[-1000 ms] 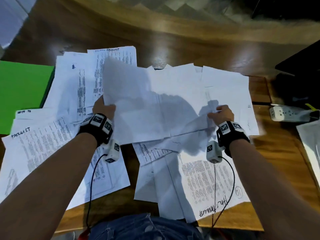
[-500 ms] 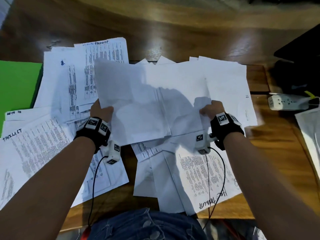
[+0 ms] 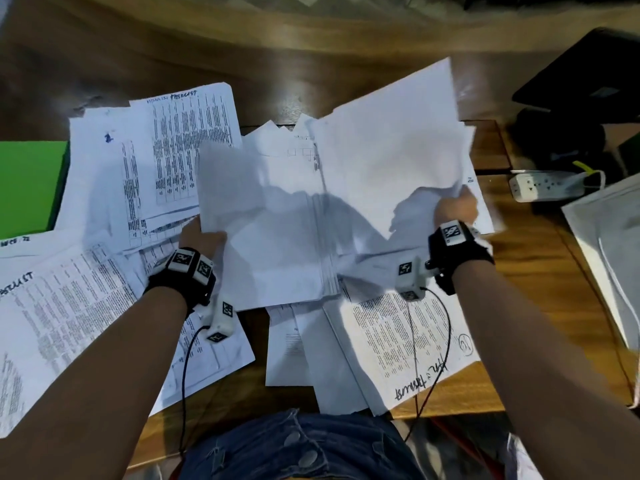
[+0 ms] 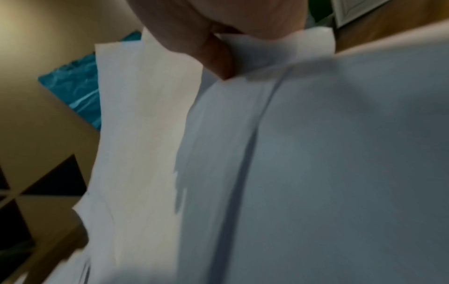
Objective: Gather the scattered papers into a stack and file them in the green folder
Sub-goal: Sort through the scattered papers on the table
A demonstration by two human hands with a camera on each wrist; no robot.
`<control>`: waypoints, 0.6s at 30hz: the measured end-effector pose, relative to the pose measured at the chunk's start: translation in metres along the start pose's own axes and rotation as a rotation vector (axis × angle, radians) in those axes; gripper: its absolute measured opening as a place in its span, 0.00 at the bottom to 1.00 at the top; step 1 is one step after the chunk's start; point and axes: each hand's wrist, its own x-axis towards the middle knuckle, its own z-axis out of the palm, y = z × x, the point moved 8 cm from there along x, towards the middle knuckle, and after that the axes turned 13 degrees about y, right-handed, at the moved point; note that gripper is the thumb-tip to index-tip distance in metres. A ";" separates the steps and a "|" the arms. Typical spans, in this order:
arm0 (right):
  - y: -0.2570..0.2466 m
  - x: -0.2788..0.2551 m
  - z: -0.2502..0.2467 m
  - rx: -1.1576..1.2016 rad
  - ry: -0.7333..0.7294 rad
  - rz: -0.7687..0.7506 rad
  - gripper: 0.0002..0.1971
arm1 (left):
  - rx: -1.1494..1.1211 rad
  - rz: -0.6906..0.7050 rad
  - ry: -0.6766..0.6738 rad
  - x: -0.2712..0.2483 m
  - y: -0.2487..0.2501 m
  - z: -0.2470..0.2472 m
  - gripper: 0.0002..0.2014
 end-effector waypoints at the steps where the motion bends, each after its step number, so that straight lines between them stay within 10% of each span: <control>1: -0.002 0.009 -0.011 0.035 0.048 0.038 0.17 | 0.002 0.001 0.001 0.001 -0.002 0.001 0.18; 11: -0.042 -0.012 0.018 -0.031 -0.151 -0.199 0.14 | -0.102 -0.013 -0.082 -0.007 -0.003 0.017 0.15; 18: -0.026 -0.101 0.081 -0.016 -0.500 -0.235 0.16 | -0.172 -0.109 -0.049 0.002 -0.009 0.028 0.35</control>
